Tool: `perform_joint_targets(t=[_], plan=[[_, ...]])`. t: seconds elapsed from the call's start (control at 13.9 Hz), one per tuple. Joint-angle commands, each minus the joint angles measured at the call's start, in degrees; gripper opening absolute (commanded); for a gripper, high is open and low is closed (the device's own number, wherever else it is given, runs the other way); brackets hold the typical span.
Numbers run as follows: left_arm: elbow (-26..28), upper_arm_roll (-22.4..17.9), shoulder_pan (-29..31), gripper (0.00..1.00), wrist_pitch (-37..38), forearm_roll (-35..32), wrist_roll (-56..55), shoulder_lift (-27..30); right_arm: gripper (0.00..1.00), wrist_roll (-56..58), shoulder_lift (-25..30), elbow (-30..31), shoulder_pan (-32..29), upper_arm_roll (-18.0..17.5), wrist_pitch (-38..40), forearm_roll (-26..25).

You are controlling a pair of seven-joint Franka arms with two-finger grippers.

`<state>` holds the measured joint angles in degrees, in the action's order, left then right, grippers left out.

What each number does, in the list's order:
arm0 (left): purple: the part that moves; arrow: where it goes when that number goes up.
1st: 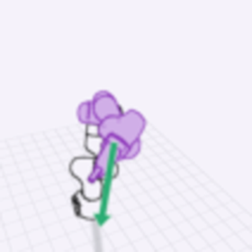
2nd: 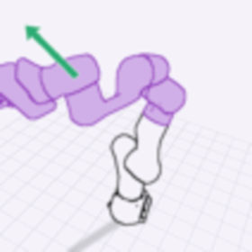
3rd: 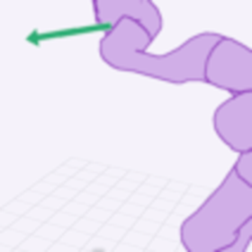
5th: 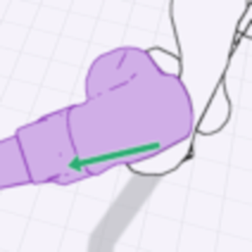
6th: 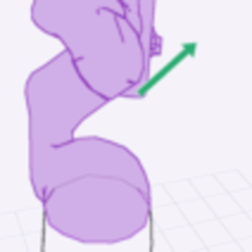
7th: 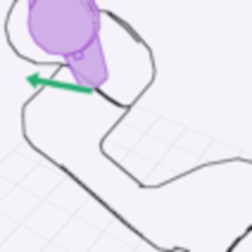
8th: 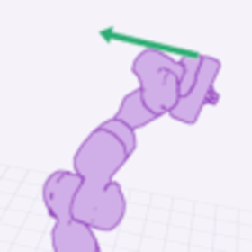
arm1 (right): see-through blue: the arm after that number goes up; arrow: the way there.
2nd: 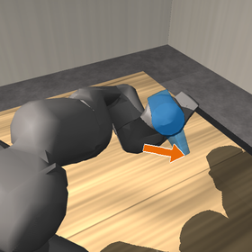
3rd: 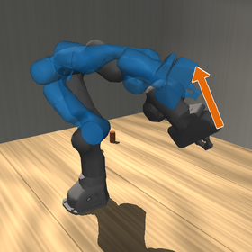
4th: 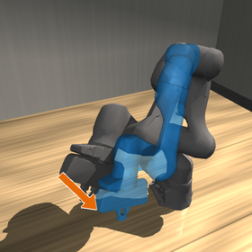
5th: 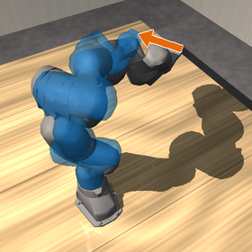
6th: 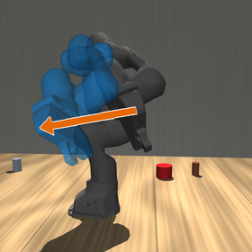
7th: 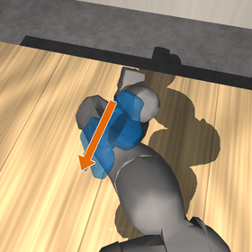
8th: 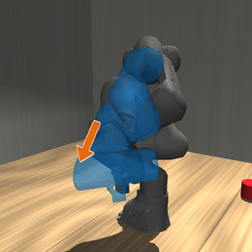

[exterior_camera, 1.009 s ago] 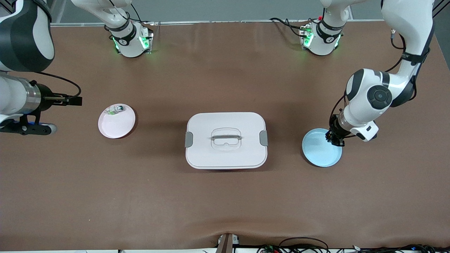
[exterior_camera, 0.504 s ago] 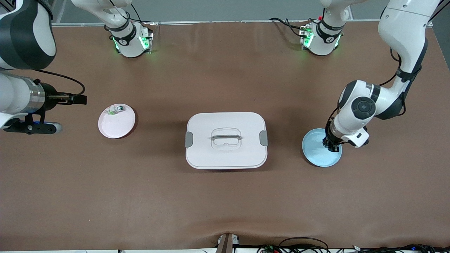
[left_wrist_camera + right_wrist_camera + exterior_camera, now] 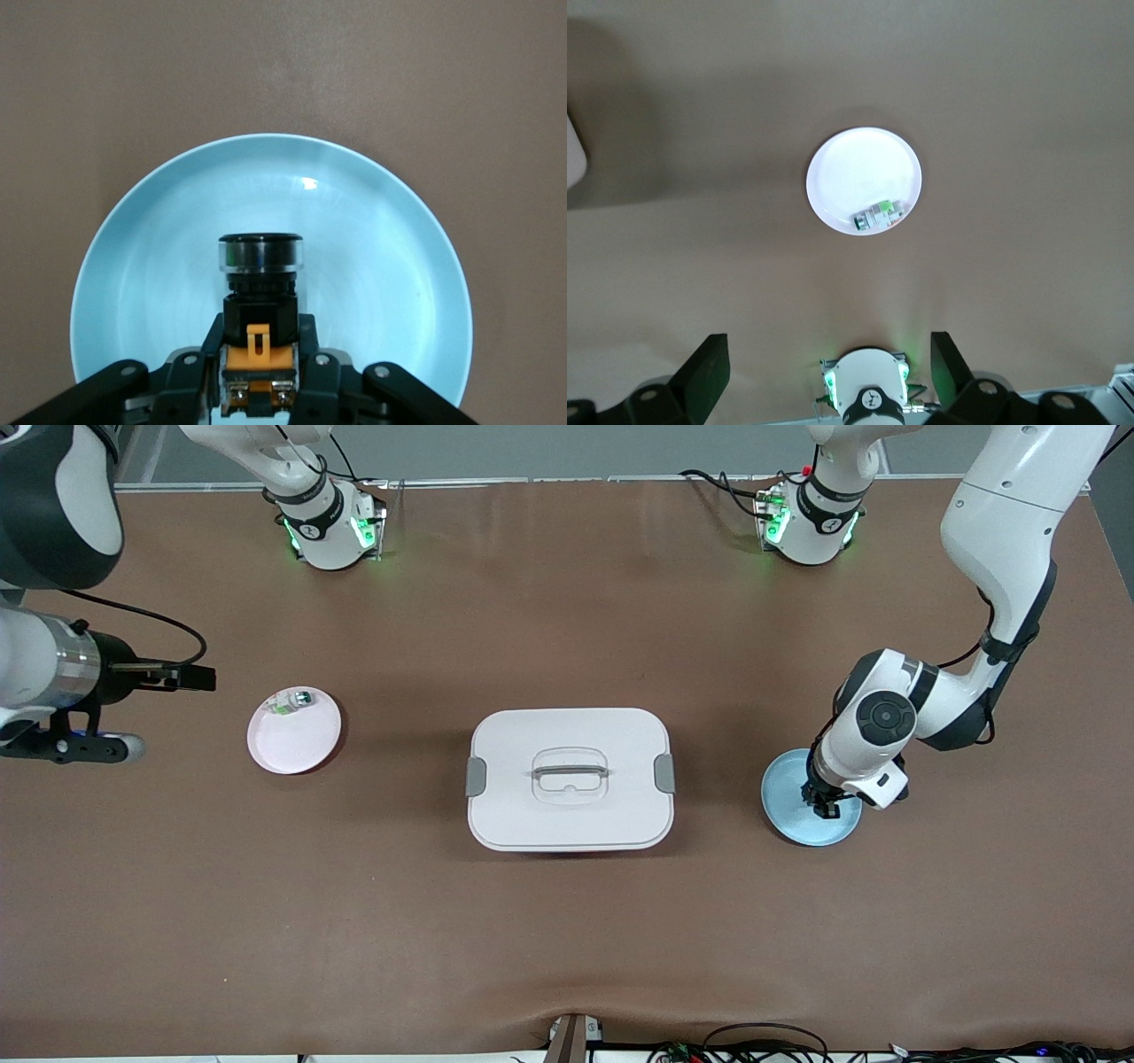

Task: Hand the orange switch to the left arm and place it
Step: 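Lower the switch onto the light-blue plate with the left gripper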

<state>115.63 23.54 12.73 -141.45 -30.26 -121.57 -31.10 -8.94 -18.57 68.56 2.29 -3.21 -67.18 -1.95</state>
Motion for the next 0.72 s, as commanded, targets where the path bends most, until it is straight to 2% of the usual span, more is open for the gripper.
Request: perform_joint_targets(t=[0.0, 0.29, 0.36, 0.43, 0.58, 0.65], plan=[[-0.76, 0.28, 0.01, 0.00, -0.31, -1.99, -1.31, -0.89, 1.00, -0.55, 3.01, 2.63, -0.97, -0.22, -1.46, 1.24], [-0.85, 0.28, -0.08, 0.00, -0.31, -2.08, -1.22, -1.33, 1.00, -0.55, 6.95, 8.41, -1.06, -0.22, -5.76, 1.24], [-0.85, 0.28, -0.08, 0.12, -0.31, -2.52, -1.04, -1.50, 1.00, -0.55, 7.75, 9.74, -1.14, -0.22, -6.73, 1.24], [-0.93, 0.28, 0.01, 0.30, -0.31, -3.39, -0.96, -1.59, 1.00, -0.55, 8.28, 10.19, -1.49, -0.22, -7.00, 1.24], [-1.28, 0.28, 0.01, 0.93, -0.23, -3.75, -0.69, -1.77, 1.00, -0.55, 8.46, 10.19, -2.72, -0.22, -7.44, 2.03], [-1.46, 0.28, 0.01, 1.00, -0.23, -3.67, -0.86, -1.68, 1.00, -0.55, 8.81, 10.28, -3.16, -0.04, -8.05, 2.64]])
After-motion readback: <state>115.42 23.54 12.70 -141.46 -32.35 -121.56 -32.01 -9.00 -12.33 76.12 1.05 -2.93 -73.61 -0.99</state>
